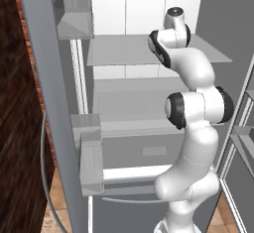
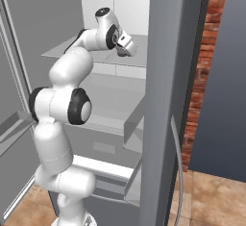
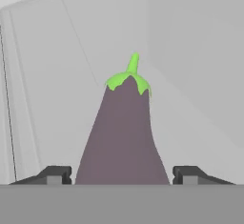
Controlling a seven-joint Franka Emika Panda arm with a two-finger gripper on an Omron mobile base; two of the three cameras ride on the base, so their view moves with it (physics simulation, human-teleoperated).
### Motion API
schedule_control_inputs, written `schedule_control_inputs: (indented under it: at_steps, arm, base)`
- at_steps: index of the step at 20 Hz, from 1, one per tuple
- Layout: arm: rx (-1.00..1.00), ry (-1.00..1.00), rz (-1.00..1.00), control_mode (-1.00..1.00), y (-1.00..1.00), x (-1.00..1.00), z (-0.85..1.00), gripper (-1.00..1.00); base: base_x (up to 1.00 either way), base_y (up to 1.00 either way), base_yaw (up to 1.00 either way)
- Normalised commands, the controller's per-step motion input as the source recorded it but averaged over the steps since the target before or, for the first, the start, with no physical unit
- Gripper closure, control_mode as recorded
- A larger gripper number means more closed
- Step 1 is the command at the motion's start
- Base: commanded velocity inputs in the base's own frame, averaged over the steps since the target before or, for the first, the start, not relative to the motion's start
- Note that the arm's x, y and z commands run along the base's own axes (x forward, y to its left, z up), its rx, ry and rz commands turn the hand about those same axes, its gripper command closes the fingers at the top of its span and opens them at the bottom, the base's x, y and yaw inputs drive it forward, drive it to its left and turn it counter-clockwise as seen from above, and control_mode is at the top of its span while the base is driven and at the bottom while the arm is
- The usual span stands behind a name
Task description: Place one eggplant and one fish in each tupperware on the nearby counter, to pack two identical lunches.
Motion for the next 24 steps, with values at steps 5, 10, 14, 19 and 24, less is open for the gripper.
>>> schedule_control_inputs:
  at_steps: [5,10,14,19,24]
  arm:
    - [0.0,0.0,0.0,-1.0,0.0,0.22,-0.27,1.0]
    - [0.0,0.0,0.0,-1.0,0.0,0.0,0.0,1.0]
    - [0.0,-0.01,0.06,-1.0,0.0,-0.73,-0.39,1.0]
    - [0.0,-0.01,0.37,-1.0,0.17,-1.0,-0.13,1.0]
    - [-0.01,-0.01,0.44,-1.0,0.18,-1.0,-0.03,1.0]
  base:
    - [0.0,0.0,0.0]
    - [0.0,0.0,0.0]
    - [0.0,0.0,0.0]
    - [0.0,0.0,0.0]
    - [0.0,0.0,0.0]
